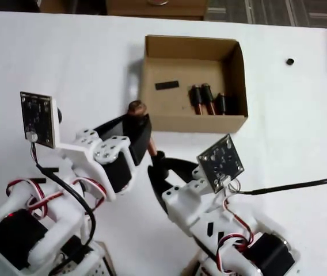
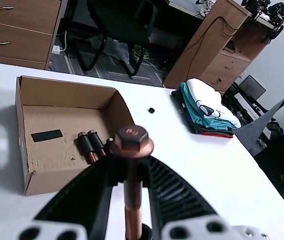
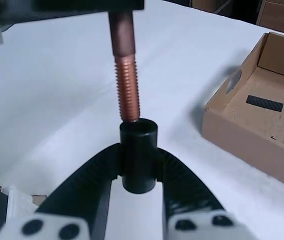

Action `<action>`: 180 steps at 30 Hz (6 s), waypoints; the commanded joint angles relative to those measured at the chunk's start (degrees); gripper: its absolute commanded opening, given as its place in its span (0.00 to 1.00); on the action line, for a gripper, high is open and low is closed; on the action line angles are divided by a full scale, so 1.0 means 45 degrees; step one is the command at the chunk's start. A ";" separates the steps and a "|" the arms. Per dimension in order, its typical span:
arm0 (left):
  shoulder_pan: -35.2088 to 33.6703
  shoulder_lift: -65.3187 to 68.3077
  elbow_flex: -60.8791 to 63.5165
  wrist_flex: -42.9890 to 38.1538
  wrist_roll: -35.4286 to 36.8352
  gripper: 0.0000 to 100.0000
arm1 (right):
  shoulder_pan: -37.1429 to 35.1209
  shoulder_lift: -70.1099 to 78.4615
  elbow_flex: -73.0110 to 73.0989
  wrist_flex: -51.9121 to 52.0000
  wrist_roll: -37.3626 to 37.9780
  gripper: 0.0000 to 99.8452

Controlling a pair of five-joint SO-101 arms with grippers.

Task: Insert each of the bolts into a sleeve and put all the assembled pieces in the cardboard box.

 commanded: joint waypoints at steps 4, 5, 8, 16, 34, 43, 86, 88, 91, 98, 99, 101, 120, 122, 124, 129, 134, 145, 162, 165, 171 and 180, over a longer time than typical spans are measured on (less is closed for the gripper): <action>0.0000 -0.0098 0.0479 -0.0098 0.0098 0.02 | 0.0088 -0.0127 -0.0176 -0.0283 0.0078 0.02; 0.0000 -0.0098 0.0518 -0.0098 0.0098 0.02 | 0.0088 -0.0127 -0.0176 -0.0283 0.0078 0.02; 0.0020 -0.0098 0.0498 -0.0098 0.0117 0.02 | 0.0088 -0.0127 -0.0176 -0.0283 0.0078 0.02; 0.0020 -0.0098 0.0498 -0.0098 0.0274 0.02 | 0.0088 -0.0107 -0.0137 -0.0361 0.0039 0.02; 0.0527 -0.0098 0.0557 0.0020 0.0567 0.02 | -0.0459 -0.0088 -0.0098 -0.0459 0.0078 0.02; 0.0567 -0.0117 0.0557 0.1446 0.0547 0.02 | 0.0225 -0.0088 -0.0449 -0.0654 0.0098 0.02; 0.0567 -0.0117 0.1123 0.1621 -0.0195 0.28 | 0.0225 0.1397 -0.2579 -0.0479 0.0098 0.02; 0.0469 -0.0117 0.1143 0.1621 -0.0215 0.28 | 0.0225 0.1397 -0.2579 -0.0479 0.0098 0.02; 0.0391 -0.0117 0.1045 0.1621 -0.0215 0.28 | 0.0225 0.1397 -0.2579 -0.0479 0.0098 0.02; -0.0625 -0.0117 0.0557 0.0957 -0.1016 0.28 | 0.0244 0.1455 -0.2501 -0.0244 0.0098 0.02; -0.0879 -0.0117 0.0264 0.0742 -0.1153 0.28 | 0.0244 0.1475 -0.2481 -0.0166 0.0098 0.02; -0.1172 -0.0117 -0.0166 0.0527 -0.1289 0.28 | 0.0244 0.1397 -0.2168 -0.0166 0.0098 0.02; -0.4435 -0.0098 0.1397 0.1895 -0.3028 0.02 | 0.5050 0.2589 -0.1114 -0.1983 0.2032 0.02; -0.4962 -0.0098 0.2882 0.1797 -0.3770 0.02 | 0.5109 0.3897 -0.1875 -0.2061 0.2012 0.02; -0.5275 -0.0117 0.4210 0.1758 -0.4317 0.02 | 0.5148 0.5597 -0.3204 -0.2081 0.2012 0.02; -0.5880 -0.0117 0.7336 0.0625 -0.5040 0.02 | 0.5304 1.0442 -0.7482 -0.1983 0.2071 0.02; -0.6017 -0.0117 0.9407 -0.0840 -0.5724 0.02 | 0.5734 1.5287 -1.1526 -0.1201 0.2090 0.02; -0.6017 -0.0117 1.0950 -0.1621 -0.5665 0.02 | 0.6769 2.4039 -1.8032 0.1065 0.2090 0.02; -0.5958 -0.0117 1.1106 -0.1641 -0.5665 0.02 | 0.7082 2.9646 -2.1763 0.1592 0.2090 0.03; -0.5939 -0.0117 1.1106 -0.1641 -0.5665 0.02 | 0.7121 2.9626 -2.2369 0.2198 0.2012 0.08; -0.5939 -0.0117 1.1106 -0.1641 -0.5665 0.02 | 0.7062 2.9646 -2.4029 0.4190 0.2032 0.24; -0.5939 -0.0117 1.1106 -0.1641 -0.5665 0.02 | 0.6926 2.9411 -2.7331 0.6867 0.2012 0.27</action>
